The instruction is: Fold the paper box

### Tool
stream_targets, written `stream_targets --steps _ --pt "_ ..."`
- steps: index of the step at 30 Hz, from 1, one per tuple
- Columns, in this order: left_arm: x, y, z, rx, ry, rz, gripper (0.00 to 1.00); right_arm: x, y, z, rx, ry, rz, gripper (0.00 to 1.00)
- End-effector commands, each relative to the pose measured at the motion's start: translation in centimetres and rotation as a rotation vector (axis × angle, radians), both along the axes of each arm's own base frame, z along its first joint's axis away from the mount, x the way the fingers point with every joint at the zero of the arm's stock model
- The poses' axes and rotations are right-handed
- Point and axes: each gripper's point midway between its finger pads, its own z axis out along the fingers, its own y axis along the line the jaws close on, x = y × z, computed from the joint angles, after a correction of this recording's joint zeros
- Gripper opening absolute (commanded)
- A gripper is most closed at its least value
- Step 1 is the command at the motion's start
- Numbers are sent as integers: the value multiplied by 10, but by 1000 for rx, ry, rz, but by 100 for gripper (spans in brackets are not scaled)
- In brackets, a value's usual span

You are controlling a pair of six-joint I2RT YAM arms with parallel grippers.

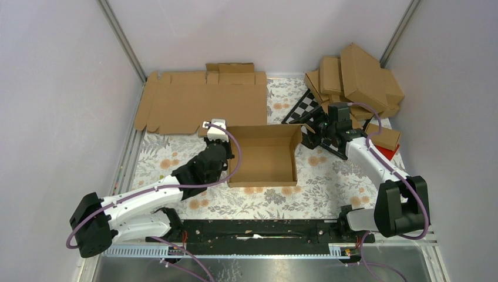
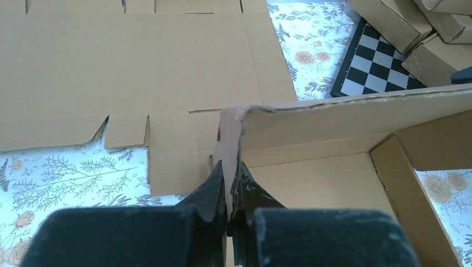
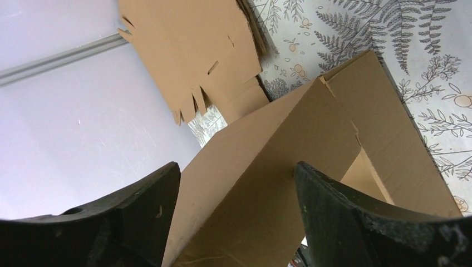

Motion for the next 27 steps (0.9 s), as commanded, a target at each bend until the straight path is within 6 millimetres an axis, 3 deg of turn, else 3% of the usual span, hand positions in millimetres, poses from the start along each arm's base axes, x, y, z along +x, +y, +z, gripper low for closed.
stream_targets --steps 1,4,9,13,19,27 --pt "-5 -30 11 -41 2 -119 0 -3 22 25 108 -23 12 80" --pt "-6 -31 11 -49 10 -125 0 -1 21 26 135 1 -29 80" --pt "-4 -34 22 -55 39 -120 0 13 22 64 172 -51 -64 83" --pt "3 -37 34 -58 63 -118 0 16 21 75 163 -42 -92 82" --pt "5 -35 32 -46 70 -135 0 8 14 48 93 -38 -99 81" --pt "-24 -33 -16 -117 113 -217 0 -25 2 0 -122 -162 105 81"
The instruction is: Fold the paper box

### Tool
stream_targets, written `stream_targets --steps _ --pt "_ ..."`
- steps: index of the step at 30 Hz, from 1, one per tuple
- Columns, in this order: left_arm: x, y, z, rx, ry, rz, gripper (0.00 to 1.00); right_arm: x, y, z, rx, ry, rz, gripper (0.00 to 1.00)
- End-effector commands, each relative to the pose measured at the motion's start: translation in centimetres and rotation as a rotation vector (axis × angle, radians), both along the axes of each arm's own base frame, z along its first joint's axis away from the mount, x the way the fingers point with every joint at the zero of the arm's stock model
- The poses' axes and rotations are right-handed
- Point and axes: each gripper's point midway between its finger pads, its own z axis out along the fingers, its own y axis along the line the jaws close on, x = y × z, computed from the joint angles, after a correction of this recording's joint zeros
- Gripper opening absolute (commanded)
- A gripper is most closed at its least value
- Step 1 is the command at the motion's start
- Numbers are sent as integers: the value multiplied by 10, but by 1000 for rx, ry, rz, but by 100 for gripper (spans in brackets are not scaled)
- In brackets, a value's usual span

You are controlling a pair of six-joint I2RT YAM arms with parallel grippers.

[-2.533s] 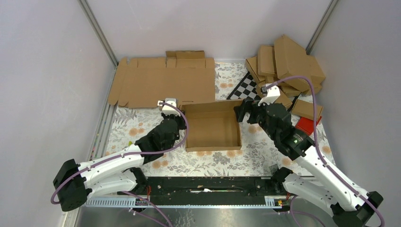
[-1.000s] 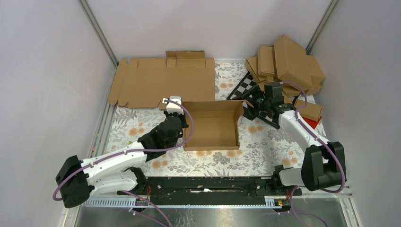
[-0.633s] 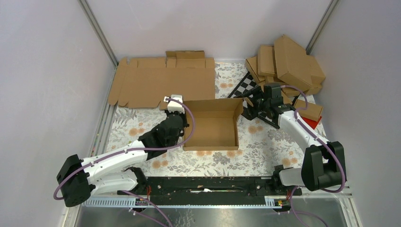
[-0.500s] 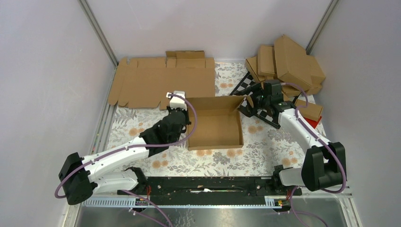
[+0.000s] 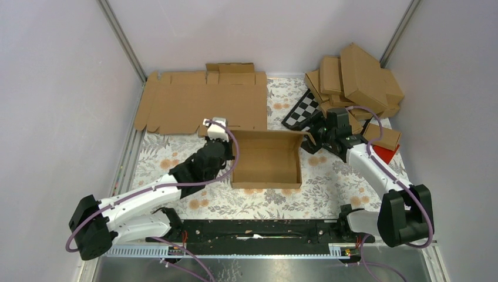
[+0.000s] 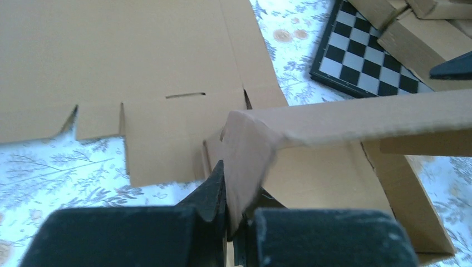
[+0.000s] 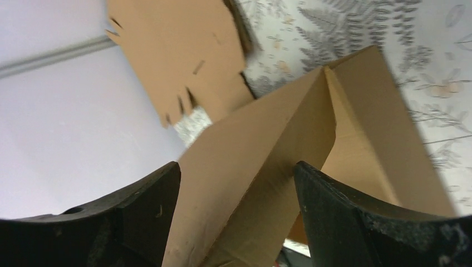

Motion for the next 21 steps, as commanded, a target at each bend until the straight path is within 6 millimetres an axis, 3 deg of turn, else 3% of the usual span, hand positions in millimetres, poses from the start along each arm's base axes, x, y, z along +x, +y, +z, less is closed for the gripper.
stream_targets --steps 1,4,8,11,13,15,21 --pt "-28 -25 -19 -102 47 -160 0 -20 1 -2 -127 -172 169 81" --pt "-44 -27 -32 -109 106 -207 3 -30 -8 -9 -188 -212 185 79" --pt "-71 -31 -48 -81 260 -298 38 -37 -9 -13 -216 -236 226 73" --pt "-86 -24 -43 -43 390 -283 71 -39 -8 -15 -225 -243 258 70" --pt "-100 -24 -39 -24 466 -325 86 -39 -9 -17 -242 -249 270 68" --pt "-117 -30 -22 -71 490 -409 98 -39 -11 -21 -263 -251 275 66" --pt "-142 -28 59 -200 476 -510 99 -40 -15 -29 -310 -266 305 64"
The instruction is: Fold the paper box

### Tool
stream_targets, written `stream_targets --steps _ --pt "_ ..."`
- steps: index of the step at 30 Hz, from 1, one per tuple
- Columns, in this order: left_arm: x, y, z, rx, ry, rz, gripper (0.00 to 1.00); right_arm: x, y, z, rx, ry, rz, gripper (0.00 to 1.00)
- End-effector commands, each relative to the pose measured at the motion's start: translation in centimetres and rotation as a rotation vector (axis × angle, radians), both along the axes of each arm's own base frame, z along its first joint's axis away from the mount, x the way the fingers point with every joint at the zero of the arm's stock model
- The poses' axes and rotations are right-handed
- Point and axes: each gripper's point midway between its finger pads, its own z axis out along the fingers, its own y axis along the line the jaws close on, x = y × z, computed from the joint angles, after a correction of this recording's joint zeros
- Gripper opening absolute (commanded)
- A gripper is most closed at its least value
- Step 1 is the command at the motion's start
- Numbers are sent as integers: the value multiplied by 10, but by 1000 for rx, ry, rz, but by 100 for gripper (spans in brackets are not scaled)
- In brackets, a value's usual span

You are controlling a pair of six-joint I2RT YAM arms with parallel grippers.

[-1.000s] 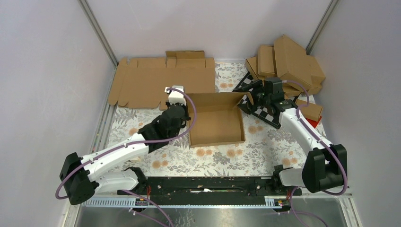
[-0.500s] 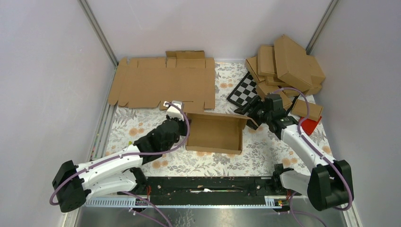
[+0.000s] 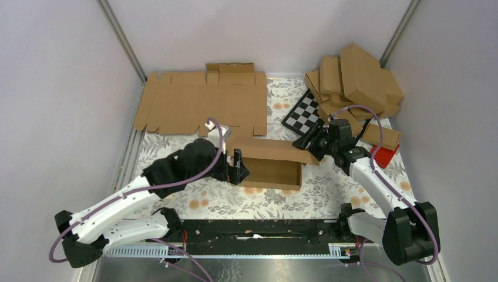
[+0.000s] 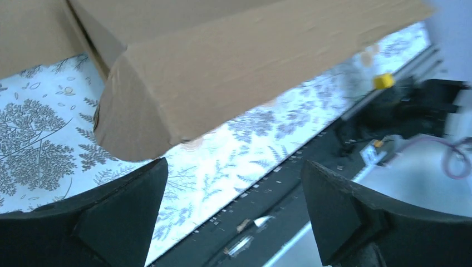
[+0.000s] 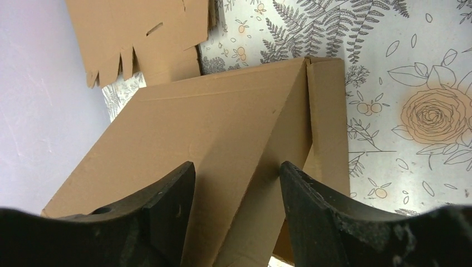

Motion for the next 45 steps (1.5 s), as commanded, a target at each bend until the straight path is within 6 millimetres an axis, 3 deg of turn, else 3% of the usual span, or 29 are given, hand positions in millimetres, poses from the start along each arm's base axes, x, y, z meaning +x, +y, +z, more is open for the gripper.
stream_targets --steps 1,3,7,10,12,16,22,26,32,37,42,45 --pt "-25 1 81 -108 32 -76 99 2 0 -1 -53 -67 54 64" --pt "-14 3 105 -74 9 -45 99 0 -1 0 -71 -87 75 66" --pt "33 26 108 74 -44 125 99 -9 1 0 -84 -127 139 72" --pt "71 42 72 107 60 195 99 -19 4 -3 -104 -159 199 80" --pt "85 44 40 59 152 195 99 -25 1 -8 -126 -170 213 83" --pt "92 35 -12 -25 256 188 95 -35 -9 -29 -186 -132 214 84" --pt "86 22 -61 -96 334 173 88 -47 -6 -60 -173 -40 254 79" --pt "81 16 -83 -139 366 160 81 -48 -10 -72 -199 -23 253 71" --pt "81 21 -114 -108 386 196 48 -46 -9 -82 -207 -8 265 57" --pt "84 25 -132 -76 388 212 32 -41 -14 -86 -244 -7 263 57" --pt "98 30 -132 -30 342 242 29 -26 -20 -78 -296 -37 236 60" --pt "109 25 -118 -34 321 233 34 -17 -23 -65 -335 -57 240 77"
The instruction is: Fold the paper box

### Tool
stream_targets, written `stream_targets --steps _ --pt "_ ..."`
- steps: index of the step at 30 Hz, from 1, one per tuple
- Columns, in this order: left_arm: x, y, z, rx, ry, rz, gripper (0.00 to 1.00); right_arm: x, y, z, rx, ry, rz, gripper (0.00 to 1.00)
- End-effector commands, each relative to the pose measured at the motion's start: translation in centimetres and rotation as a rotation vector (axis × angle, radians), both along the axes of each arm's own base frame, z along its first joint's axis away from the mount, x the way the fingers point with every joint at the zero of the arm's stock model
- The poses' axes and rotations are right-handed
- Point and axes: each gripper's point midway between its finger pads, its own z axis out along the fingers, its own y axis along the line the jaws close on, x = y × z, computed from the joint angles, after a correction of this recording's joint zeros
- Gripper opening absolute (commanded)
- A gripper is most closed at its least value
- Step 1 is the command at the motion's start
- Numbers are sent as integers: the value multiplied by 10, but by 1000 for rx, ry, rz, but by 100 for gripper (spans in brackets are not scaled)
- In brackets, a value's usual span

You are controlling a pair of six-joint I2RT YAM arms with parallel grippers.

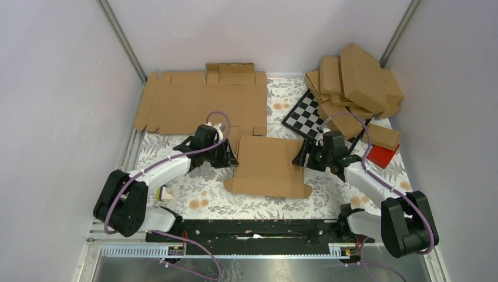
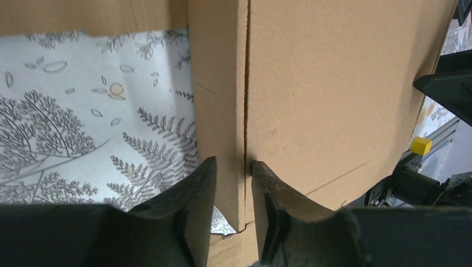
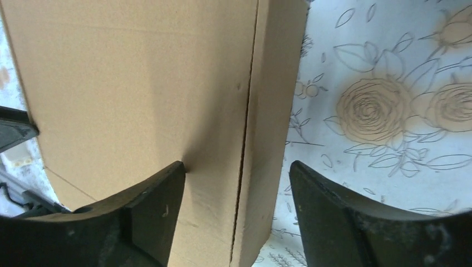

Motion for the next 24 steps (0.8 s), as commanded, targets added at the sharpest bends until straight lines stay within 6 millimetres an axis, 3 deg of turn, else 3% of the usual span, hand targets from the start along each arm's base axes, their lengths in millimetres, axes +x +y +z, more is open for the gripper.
stream_targets --steps 1,4,7,11,15,18,21,24 --pt "31 0 18 49 -96 18 39 19 -12 18 -110 -58 5 82" --pt "35 4 39 70 -132 25 59 21 -14 29 -124 -70 2 87" --pt "28 21 53 142 -144 35 80 19 -11 31 -108 -71 12 84" --pt "-3 37 57 180 -99 27 83 16 -5 24 -81 -38 30 79" --pt "-48 18 51 108 -45 -18 82 17 -7 18 -84 -26 9 78" --pt "-71 0 48 66 -68 -45 83 20 -15 13 -113 -18 -47 77" --pt "-74 -5 47 48 -110 -38 85 19 -19 12 -118 -13 -88 76" --pt "-59 -2 55 78 -181 -11 86 12 -21 13 -100 -20 -115 73"
